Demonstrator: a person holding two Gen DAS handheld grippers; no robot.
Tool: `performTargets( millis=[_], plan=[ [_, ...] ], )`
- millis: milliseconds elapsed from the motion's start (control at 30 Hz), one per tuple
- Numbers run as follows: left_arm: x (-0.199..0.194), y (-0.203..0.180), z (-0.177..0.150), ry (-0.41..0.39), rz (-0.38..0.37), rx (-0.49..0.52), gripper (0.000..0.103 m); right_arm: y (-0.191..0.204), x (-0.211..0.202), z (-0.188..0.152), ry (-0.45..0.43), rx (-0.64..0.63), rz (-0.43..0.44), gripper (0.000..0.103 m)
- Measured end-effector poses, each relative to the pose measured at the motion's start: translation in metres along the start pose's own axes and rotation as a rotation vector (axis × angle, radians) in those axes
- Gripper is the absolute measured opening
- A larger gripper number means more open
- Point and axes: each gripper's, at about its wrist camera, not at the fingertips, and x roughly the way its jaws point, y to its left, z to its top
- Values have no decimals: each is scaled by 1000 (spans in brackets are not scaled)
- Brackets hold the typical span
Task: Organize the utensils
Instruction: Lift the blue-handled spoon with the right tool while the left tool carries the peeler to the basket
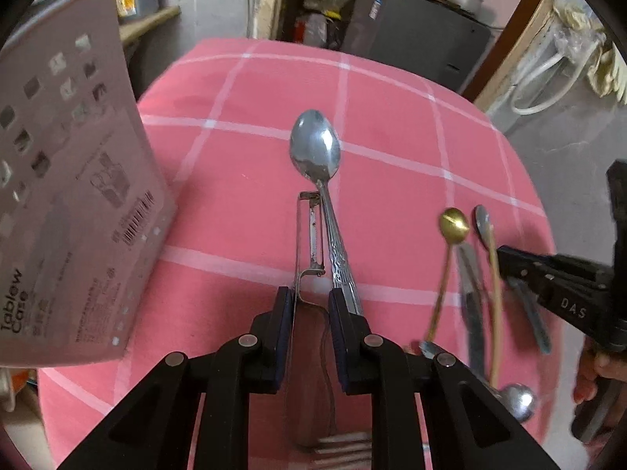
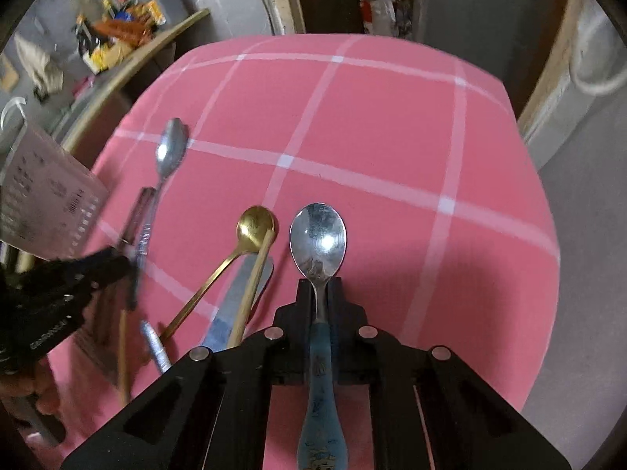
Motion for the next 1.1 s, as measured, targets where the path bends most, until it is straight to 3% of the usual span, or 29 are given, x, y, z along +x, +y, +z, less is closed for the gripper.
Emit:
performTargets(
  millis=[67,233,367,567,800,1100],
  plan=[
    [-6,5,-2,11,-68,-29,18,-12,-11,-10,-29,70,58,7],
    [-28,1,-23,-42,-140,6,18,-25,-52,-48,-193,216,148,7],
    [-52,-2,-33,-114,-143,44,18,-23,-82,-76,-349,251,171,7],
    [-100,0,-40,-267,-149,80,17,-13,-121,-92,-549,235,206,7],
    [-169,19,-18,-449,-210,74,17,26,-170,-75,-769,188,295,7],
    [-236,90,30,-606,-226,-10,17,113,-197,-30,-1008,166,557,7]
  ],
)
